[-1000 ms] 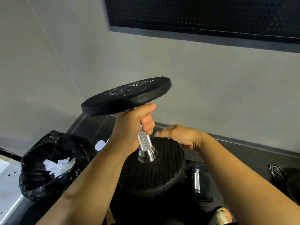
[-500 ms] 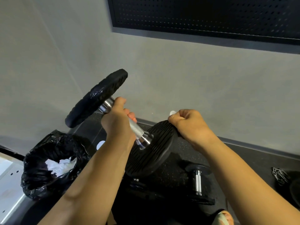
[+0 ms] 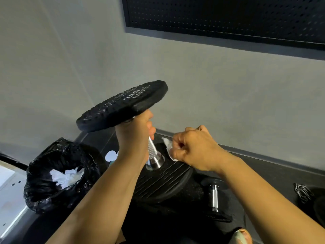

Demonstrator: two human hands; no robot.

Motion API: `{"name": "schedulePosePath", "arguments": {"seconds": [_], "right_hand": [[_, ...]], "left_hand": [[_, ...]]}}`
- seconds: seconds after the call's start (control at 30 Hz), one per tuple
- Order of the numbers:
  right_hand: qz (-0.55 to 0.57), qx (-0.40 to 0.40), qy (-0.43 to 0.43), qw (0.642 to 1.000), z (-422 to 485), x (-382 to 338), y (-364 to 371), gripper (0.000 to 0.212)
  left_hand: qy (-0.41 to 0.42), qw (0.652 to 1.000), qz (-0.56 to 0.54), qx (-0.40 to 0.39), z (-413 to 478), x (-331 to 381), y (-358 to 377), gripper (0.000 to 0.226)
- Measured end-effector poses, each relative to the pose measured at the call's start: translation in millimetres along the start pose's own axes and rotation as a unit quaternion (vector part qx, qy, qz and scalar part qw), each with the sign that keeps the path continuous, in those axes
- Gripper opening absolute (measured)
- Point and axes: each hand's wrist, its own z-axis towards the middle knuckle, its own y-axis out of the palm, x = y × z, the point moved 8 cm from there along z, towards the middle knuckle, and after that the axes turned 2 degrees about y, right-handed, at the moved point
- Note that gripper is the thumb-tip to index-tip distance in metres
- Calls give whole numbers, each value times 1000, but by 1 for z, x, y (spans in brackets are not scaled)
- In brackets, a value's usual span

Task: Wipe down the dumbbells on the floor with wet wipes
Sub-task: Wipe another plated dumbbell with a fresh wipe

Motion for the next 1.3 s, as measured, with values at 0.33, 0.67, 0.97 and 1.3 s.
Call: {"name": "schedulePosePath", "arguments": {"seconds": [0.33, 0.67, 0.97, 1.3], "right_hand": [[262, -51, 132, 955, 43, 55, 32, 34], [498, 174, 117, 842, 13, 60, -28, 29], [409, 126, -81, 900, -34, -23, -40, 14], [558, 152, 10, 816, -9, 25, -39, 20]], "left_hand": [[-39, 999, -28, -16, 0, -11, -2, 46], [-150, 962, -206, 100, 15, -38, -32, 37], [-203, 937, -256, 120, 9, -49, -41, 42], [-246, 915, -306, 95, -11, -56, -22, 49]]}}
